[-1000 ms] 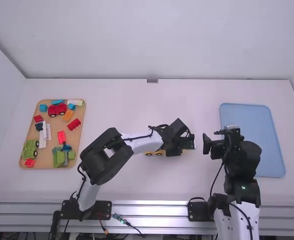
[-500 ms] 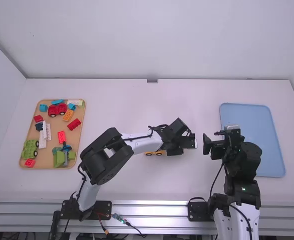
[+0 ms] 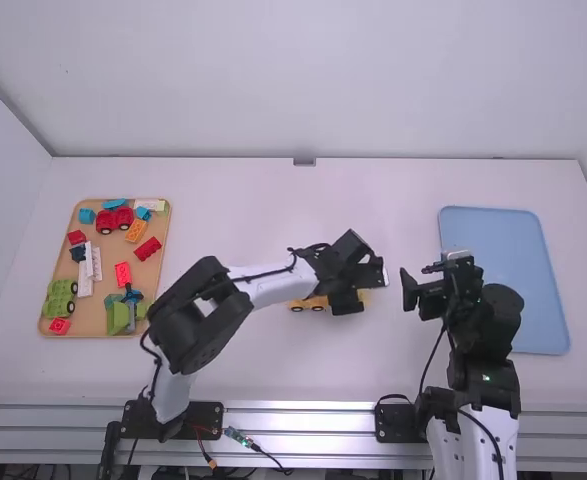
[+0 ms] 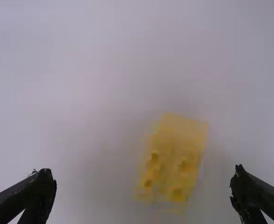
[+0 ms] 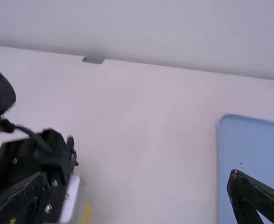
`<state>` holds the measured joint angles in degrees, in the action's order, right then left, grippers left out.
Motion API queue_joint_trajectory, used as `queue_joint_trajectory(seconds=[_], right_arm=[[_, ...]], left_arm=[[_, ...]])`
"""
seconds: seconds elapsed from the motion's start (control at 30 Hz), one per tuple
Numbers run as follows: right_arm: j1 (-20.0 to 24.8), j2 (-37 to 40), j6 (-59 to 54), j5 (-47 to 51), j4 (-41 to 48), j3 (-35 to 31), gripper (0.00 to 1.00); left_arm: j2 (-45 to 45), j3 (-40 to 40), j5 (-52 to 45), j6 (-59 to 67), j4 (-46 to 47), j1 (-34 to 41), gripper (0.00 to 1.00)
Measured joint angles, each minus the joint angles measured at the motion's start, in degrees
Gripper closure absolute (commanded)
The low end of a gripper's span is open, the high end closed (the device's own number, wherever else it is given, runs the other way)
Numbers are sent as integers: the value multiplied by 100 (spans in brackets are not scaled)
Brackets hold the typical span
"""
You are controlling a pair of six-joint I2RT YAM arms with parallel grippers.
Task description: Assemble lego blocks to make yellow taxi
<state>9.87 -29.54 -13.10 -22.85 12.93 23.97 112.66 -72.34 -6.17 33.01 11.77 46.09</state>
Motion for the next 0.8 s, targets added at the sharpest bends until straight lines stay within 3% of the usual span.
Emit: queue_joint_trajectory(seconds=[0.2,0.33,0.6,0.7,0.8], right_arm=[[0,-752,-560,-566,-435,2,0],[0,-1755,-1325,-1202,-686,2,1],[-181,-3685,-3167,-2277,-634,35,1],[-597,-4299,-3963,-2256,24,271,0],[-922,-4697,-4520,-2194,120,487,0]], left_arm=[[-892,20,-870,393,610,-675,1],[-1364,278,-1687,743,636,-1401,1],[-2070,1873,-3121,1255,-614,-2439,1],[-2398,2597,-3526,1054,-1574,-2702,1],[-2553,3018,-3689,774,-2142,-2863,1]])
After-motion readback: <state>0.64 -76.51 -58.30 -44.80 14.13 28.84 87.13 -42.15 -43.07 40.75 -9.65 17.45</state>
